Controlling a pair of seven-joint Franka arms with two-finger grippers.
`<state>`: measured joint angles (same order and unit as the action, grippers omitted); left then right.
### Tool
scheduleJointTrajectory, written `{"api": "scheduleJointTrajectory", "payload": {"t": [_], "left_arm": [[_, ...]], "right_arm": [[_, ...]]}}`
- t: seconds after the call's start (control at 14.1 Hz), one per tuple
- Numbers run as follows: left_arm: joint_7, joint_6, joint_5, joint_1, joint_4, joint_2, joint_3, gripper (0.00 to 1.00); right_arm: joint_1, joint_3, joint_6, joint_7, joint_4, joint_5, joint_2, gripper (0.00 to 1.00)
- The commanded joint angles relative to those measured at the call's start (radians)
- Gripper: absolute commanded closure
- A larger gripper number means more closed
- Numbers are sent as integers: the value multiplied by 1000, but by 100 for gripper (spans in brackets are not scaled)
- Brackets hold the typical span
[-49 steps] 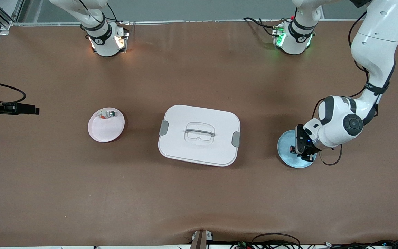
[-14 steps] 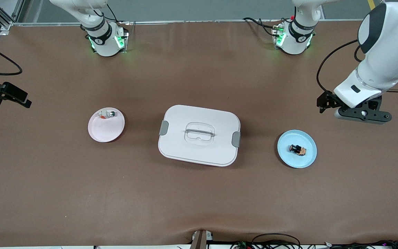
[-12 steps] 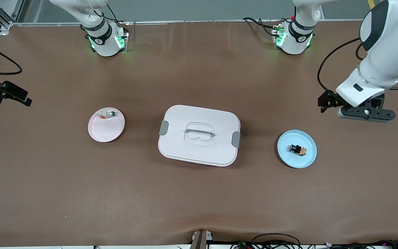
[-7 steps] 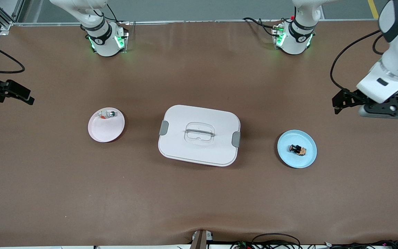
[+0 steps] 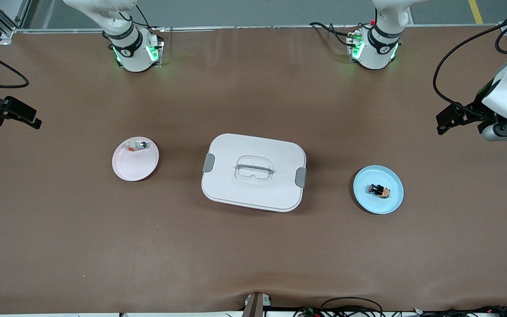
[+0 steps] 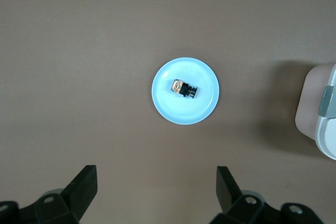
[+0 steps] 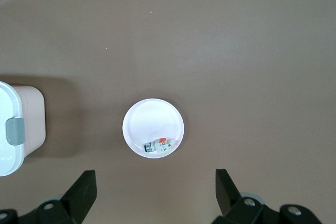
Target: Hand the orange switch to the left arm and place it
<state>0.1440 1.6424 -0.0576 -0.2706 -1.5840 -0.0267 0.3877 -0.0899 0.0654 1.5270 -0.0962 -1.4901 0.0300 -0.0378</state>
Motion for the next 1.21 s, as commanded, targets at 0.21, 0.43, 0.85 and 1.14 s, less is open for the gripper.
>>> {"api": "scheduleJointTrajectory", "payload": {"t": [0.21, 0.43, 0.85, 1.14], "left_arm": [[26, -91, 2, -10, 81, -2, 2, 0], [25, -101, 4, -16, 82, -1, 2, 0], [5, -177, 16, 127, 81, 36, -177, 0], [6, -205, 24, 205, 76, 67, -247, 0]], "right_arm": [[-13, 5, -41, -14, -6, 11, 16, 0], [-13, 5, -45, -16, 1, 13, 16, 0], [-13, 5, -44, -111, 2, 37, 16, 0], [-10, 10, -54, -99, 34, 34, 10, 0]]}}
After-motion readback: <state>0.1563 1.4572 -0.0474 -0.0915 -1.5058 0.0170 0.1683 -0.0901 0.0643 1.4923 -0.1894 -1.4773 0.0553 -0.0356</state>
